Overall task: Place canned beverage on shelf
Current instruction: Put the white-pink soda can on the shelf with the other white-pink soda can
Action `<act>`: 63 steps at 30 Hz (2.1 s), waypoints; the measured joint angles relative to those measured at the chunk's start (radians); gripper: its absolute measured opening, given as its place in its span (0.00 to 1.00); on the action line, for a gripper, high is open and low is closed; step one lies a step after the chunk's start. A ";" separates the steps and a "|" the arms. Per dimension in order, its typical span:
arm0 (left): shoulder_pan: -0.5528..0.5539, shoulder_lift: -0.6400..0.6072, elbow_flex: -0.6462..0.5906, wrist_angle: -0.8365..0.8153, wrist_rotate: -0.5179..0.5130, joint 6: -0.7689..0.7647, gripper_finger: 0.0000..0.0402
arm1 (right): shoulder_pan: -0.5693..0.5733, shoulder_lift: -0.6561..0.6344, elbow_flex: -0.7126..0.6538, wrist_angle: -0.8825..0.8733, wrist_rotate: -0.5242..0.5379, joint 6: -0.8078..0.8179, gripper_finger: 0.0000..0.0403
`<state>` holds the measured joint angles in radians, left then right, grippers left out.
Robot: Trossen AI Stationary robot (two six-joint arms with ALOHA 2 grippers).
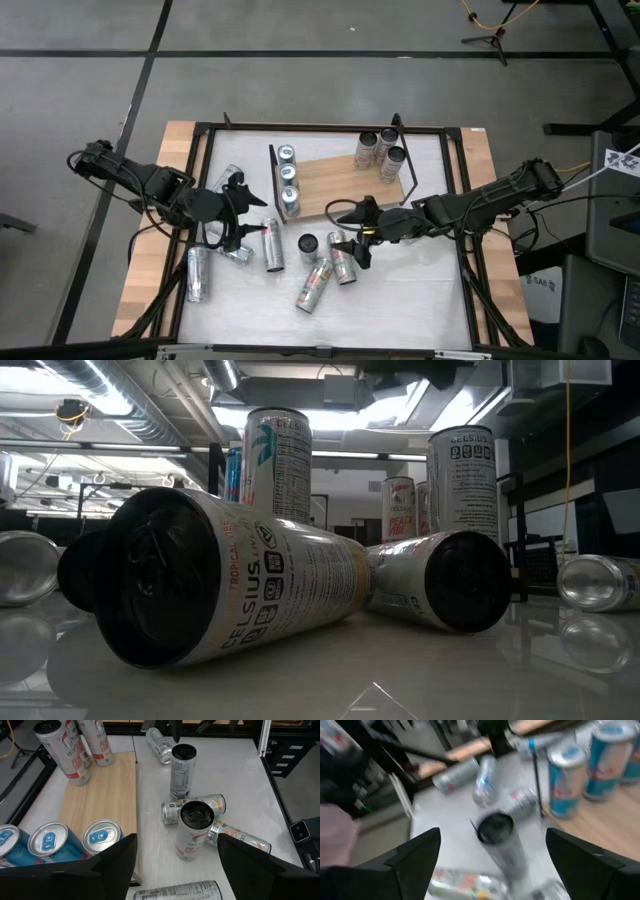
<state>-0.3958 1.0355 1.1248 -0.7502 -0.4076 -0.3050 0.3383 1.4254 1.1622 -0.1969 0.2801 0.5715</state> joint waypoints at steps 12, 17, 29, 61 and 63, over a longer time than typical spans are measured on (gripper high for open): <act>0.000 0.000 0.000 0.002 0.000 0.000 0.67 | 0.001 0.009 0.000 0.218 0.058 0.081 0.88; 0.000 0.000 0.000 0.004 0.000 0.000 0.67 | 0.001 0.051 0.019 0.250 0.087 0.079 0.88; 0.000 0.001 0.000 0.003 0.001 0.000 0.67 | 0.003 0.320 0.322 -0.091 0.184 0.136 0.88; 0.000 0.012 0.000 0.003 0.008 0.000 0.67 | 0.003 0.562 0.489 -0.327 0.213 0.393 0.88; 0.000 0.012 0.000 0.003 0.008 0.000 0.67 | 0.003 0.565 0.489 -0.330 0.207 0.393 0.88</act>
<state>-0.3958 1.0473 1.1248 -0.7471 -0.3996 -0.3049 0.3408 1.9903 1.6510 -0.5269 0.4873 0.9646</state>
